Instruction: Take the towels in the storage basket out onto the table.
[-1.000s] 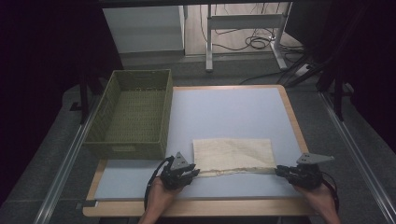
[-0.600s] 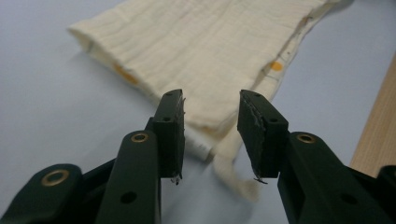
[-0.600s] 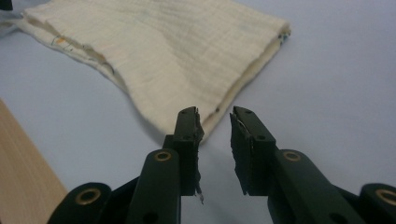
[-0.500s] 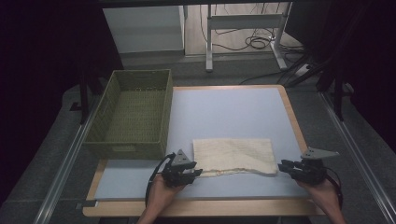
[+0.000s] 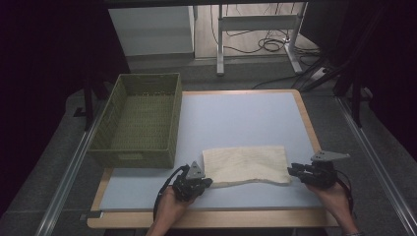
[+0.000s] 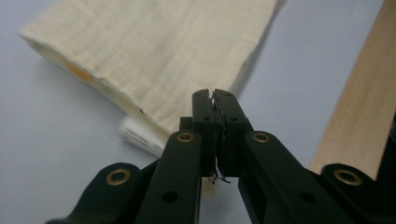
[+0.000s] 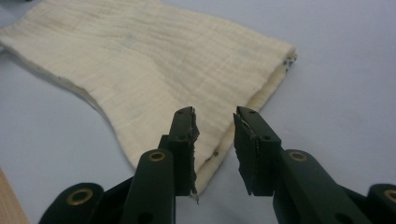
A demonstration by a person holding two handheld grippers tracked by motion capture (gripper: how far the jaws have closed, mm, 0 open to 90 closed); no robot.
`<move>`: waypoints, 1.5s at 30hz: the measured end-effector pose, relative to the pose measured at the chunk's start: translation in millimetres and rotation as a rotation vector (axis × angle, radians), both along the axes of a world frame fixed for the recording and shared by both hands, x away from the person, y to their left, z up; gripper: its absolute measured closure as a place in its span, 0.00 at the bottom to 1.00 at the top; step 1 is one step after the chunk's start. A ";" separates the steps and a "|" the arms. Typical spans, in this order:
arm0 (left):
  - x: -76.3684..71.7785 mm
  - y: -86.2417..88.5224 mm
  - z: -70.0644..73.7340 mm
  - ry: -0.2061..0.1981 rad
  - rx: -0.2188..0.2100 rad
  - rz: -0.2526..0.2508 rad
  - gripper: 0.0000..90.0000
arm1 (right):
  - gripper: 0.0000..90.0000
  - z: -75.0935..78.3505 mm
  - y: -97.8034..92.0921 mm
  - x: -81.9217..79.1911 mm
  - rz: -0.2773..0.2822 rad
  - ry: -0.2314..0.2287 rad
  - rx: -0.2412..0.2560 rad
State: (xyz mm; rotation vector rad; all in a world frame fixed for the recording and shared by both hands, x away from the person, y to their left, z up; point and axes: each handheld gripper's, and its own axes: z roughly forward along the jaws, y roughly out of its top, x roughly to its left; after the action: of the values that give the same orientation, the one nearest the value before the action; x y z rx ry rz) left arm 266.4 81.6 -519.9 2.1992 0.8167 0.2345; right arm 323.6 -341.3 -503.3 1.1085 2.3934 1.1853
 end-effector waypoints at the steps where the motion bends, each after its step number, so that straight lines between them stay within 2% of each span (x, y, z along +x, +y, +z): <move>1: -0.2 -0.7 -3.2 0.013 0.008 -0.005 0.97 | 0.76 0.0 0.0 0.0 0.000 0.000 0.000; 2: 0.2 -1.4 -7.1 0.028 0.022 -0.007 0.94 | 0.75 -0.6 0.1 0.7 0.000 0.001 -0.002; 4: 1.7 1.2 -9.2 0.032 -0.011 -0.006 0.84 | 0.74 -1.4 0.3 3.0 -0.006 0.008 -0.002; 5: 3.8 3.6 -4.2 0.009 -0.020 0.022 0.68 | 0.73 -0.5 0.3 5.8 -0.011 0.007 -0.004; 9: 10.9 7.2 6.9 -0.021 -0.037 0.050 0.57 | 0.73 3.2 1.1 13.7 -0.028 0.001 0.002; 12: 23.6 6.0 12.0 -0.044 -0.049 0.095 0.54 | 0.73 5.6 3.9 26.5 -0.050 0.008 0.015; 15: 34.5 0.5 8.5 -0.055 -0.030 0.131 0.52 | 0.73 -1.2 12.3 47.3 -0.077 0.036 0.006; 16: 37.6 -1.8 6.3 -0.056 -0.019 0.138 0.52 | 0.73 -1.2 12.3 47.3 -0.077 0.036 0.006; 17: 40.4 -4.2 3.5 -0.055 -0.004 0.144 0.52 | 0.78 -3.8 14.9 50.9 -0.082 0.049 0.000; 18: 44.5 -8.1 -2.6 -0.055 0.035 0.159 0.52 | 0.83 -6.7 18.0 53.3 -0.086 0.061 -0.024; 19: 45.5 -9.0 -4.6 -0.052 0.048 0.162 0.52 | 0.97 -11.5 23.8 54.6 -0.086 0.057 -0.068; 20: 46.6 -9.9 -7.3 -0.051 0.060 0.166 0.52 | 0.99 -12.4 25.3 54.2 -0.083 0.052 -0.071; 23: 47.3 -11.5 -13.5 -0.053 0.095 0.176 0.51 | 1.00 -7.7 26.9 52.7 -0.095 0.019 -0.089; 27: 47.0 -9.5 -15.4 -0.049 0.075 0.187 0.49 | 1.00 1.1 21.6 58.9 -0.122 -0.007 -0.096; 30: 46.2 -8.7 -11.2 -0.064 0.072 0.194 0.44 | 0.95 -2.6 20.4 67.4 -0.097 0.046 -0.117; 31: 46.9 -7.9 -8.2 -0.067 0.057 0.200 0.43 | 0.88 -1.7 20.2 67.8 -0.109 0.035 -0.124; 33: 50.1 -6.9 -1.8 -0.072 0.036 0.223 0.42 | 0.81 3.1 18.2 70.0 -0.123 0.016 -0.084; 35: 55.3 -7.3 3.2 -0.079 0.033 0.255 0.42 | 0.76 6.0 19.2 73.1 -0.136 0.011 -0.071; 37: 61.2 -7.6 5.3 -0.084 0.042 0.289 0.44 | 0.71 5.3 21.9 78.7 -0.142 0.006 -0.083; 39: 71.0 -6.6 4.9 -0.080 0.037 0.331 0.48 | 0.69 1.6 23.6 84.7 -0.154 0.012 -0.085; 40: 71.0 -6.6 4.9 -0.080 0.037 0.331 0.50 | 0.69 1.6 23.6 84.7 -0.154 0.012 -0.085; 41: 81.2 -6.2 3.6 -0.072 0.032 0.369 0.52 | 0.69 -4.4 23.7 90.3 -0.161 0.026 -0.073; 44: 95.1 -7.3 -0.8 -0.048 0.077 0.413 0.56 | 0.69 -11.1 25.2 92.1 -0.152 0.047 -0.068; 45: 95.1 -7.3 -0.8 -0.048 0.077 0.413 0.57 | 0.69 -11.1 25.2 92.1 -0.152 0.047 -0.068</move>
State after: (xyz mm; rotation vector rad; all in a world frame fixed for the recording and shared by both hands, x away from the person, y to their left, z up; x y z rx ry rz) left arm 361.5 74.3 -520.8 2.0660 1.2485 0.5252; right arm 415.7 -316.1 -514.4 1.2845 2.3173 1.0314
